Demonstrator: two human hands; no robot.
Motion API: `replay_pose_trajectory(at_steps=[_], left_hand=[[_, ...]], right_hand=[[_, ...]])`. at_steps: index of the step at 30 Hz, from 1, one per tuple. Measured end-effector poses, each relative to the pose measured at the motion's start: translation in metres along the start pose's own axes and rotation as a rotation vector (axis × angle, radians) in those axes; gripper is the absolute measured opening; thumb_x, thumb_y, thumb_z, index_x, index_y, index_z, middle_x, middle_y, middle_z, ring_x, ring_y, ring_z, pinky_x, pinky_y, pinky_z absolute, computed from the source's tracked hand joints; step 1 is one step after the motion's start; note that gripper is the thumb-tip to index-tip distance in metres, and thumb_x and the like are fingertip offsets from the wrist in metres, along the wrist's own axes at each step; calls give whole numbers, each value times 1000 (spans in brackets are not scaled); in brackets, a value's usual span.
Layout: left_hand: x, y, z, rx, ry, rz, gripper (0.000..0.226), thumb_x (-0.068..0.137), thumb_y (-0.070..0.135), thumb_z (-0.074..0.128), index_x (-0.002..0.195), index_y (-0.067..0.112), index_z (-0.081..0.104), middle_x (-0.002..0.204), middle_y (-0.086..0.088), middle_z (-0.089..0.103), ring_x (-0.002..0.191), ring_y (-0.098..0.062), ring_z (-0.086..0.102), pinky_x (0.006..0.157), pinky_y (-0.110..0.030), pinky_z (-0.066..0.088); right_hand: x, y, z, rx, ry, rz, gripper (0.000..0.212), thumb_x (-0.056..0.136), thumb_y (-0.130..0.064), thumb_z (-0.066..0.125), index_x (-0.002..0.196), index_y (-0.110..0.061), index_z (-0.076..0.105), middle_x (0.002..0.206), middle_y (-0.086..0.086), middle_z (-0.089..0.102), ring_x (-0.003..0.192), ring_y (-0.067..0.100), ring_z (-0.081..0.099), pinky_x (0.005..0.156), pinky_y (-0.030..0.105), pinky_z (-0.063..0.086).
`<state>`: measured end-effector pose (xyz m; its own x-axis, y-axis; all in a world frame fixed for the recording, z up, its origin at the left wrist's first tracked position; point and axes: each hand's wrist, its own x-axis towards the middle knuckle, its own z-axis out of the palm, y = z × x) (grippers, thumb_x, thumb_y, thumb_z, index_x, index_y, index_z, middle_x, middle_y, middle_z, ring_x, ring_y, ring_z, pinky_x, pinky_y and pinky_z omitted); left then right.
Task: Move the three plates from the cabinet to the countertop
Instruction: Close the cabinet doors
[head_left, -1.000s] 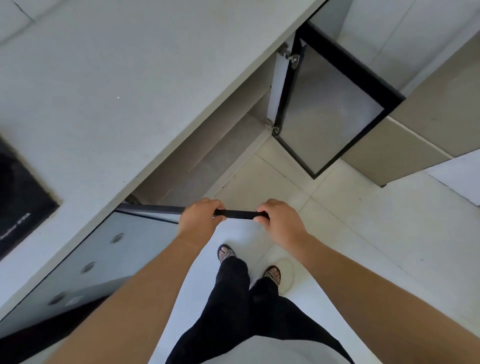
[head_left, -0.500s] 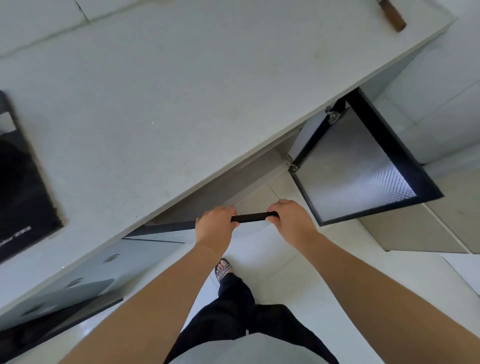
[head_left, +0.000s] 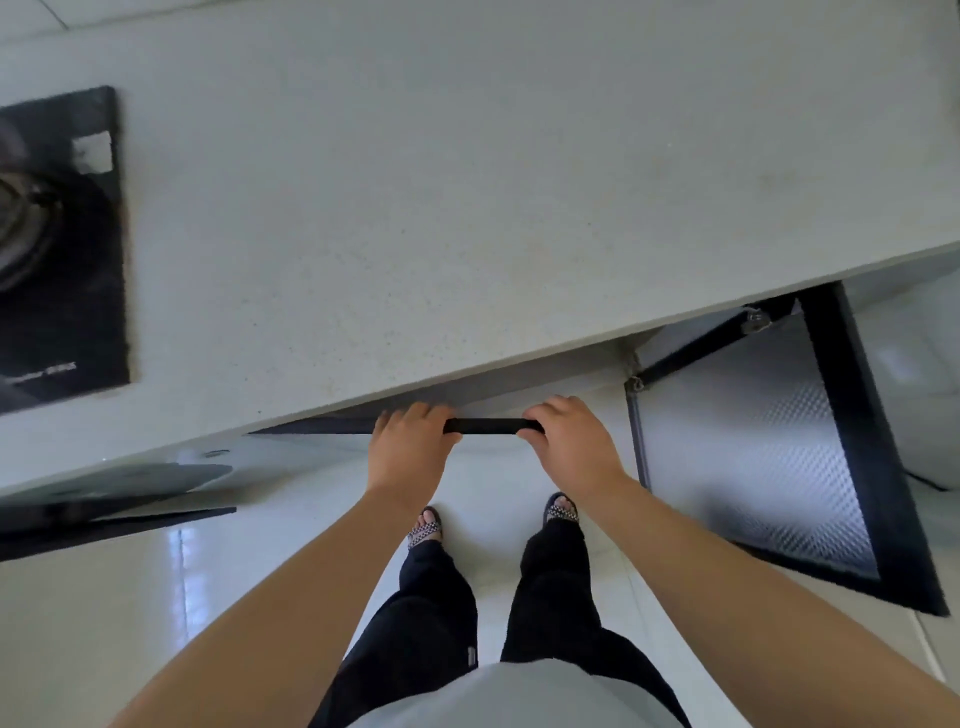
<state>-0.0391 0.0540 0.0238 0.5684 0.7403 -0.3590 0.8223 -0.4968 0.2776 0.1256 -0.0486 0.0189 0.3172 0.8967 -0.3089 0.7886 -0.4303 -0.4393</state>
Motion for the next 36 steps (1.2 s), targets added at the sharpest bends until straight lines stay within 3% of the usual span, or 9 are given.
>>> replay_pose_trajectory(at_steps=[5,9,14,16,19,22,27,32,36], left_hand=[[-11,12,4,-62,76,-123,30,91,31,54,117,19,59,118,-2,61,112,-26,52,107,-42,34],[-22,26,4,-136,201,-199,32,91,27,55,122,18,58,127,-3,55,121,-24,46,100,-37,39],[-36,36,14,-79,50,-223,56,94,35,46,145,24,26,157,0,15,144,-20,13,114,-40,27],[-38,38,16,-64,-19,-222,63,95,37,43,149,24,12,159,3,-1,146,-19,3,116,-39,24],[-33,41,14,-83,-66,-229,68,95,35,43,149,23,4,158,3,-10,146,-21,1,114,-39,28],[-28,40,11,-101,-83,-213,70,94,32,46,149,23,3,158,4,-13,146,-21,2,111,-38,34],[-24,32,3,-111,-130,-160,73,93,29,49,149,21,2,157,7,-18,146,-23,4,103,-36,40],[-31,37,-18,-109,-179,-47,69,94,27,47,149,19,7,159,-1,4,145,-22,10,113,-37,27],[-30,50,-37,-83,-205,86,64,94,28,45,148,20,12,158,-2,13,143,-23,18,113,-37,27]], right_hand=[[3,18,-9,22,-80,-171,27,94,-28,51,111,-11,64,105,3,63,99,22,53,72,26,38],[10,30,-19,13,-97,-256,26,94,-16,49,117,-11,61,112,3,60,104,24,53,79,36,47],[14,37,-28,-32,-109,-263,34,96,-12,43,129,-9,52,131,3,51,116,24,48,90,36,45],[12,36,-27,-34,-126,-260,39,96,-13,42,134,-10,46,140,3,43,125,22,42,96,34,42],[5,35,-25,-3,-130,-226,44,96,-16,44,139,-12,39,151,2,29,137,21,30,105,35,38],[-1,37,-25,19,-108,-205,47,95,-17,47,141,-12,37,154,2,25,139,20,27,106,34,36],[-10,38,-33,48,-42,-141,47,95,-13,47,140,-12,37,148,2,35,136,19,33,110,26,26],[-35,34,-43,94,55,-5,45,94,-12,50,138,-10,41,144,5,40,133,20,37,108,24,26],[-61,31,-57,155,163,104,44,93,-16,52,135,-11,44,140,4,45,128,19,42,104,22,30]])
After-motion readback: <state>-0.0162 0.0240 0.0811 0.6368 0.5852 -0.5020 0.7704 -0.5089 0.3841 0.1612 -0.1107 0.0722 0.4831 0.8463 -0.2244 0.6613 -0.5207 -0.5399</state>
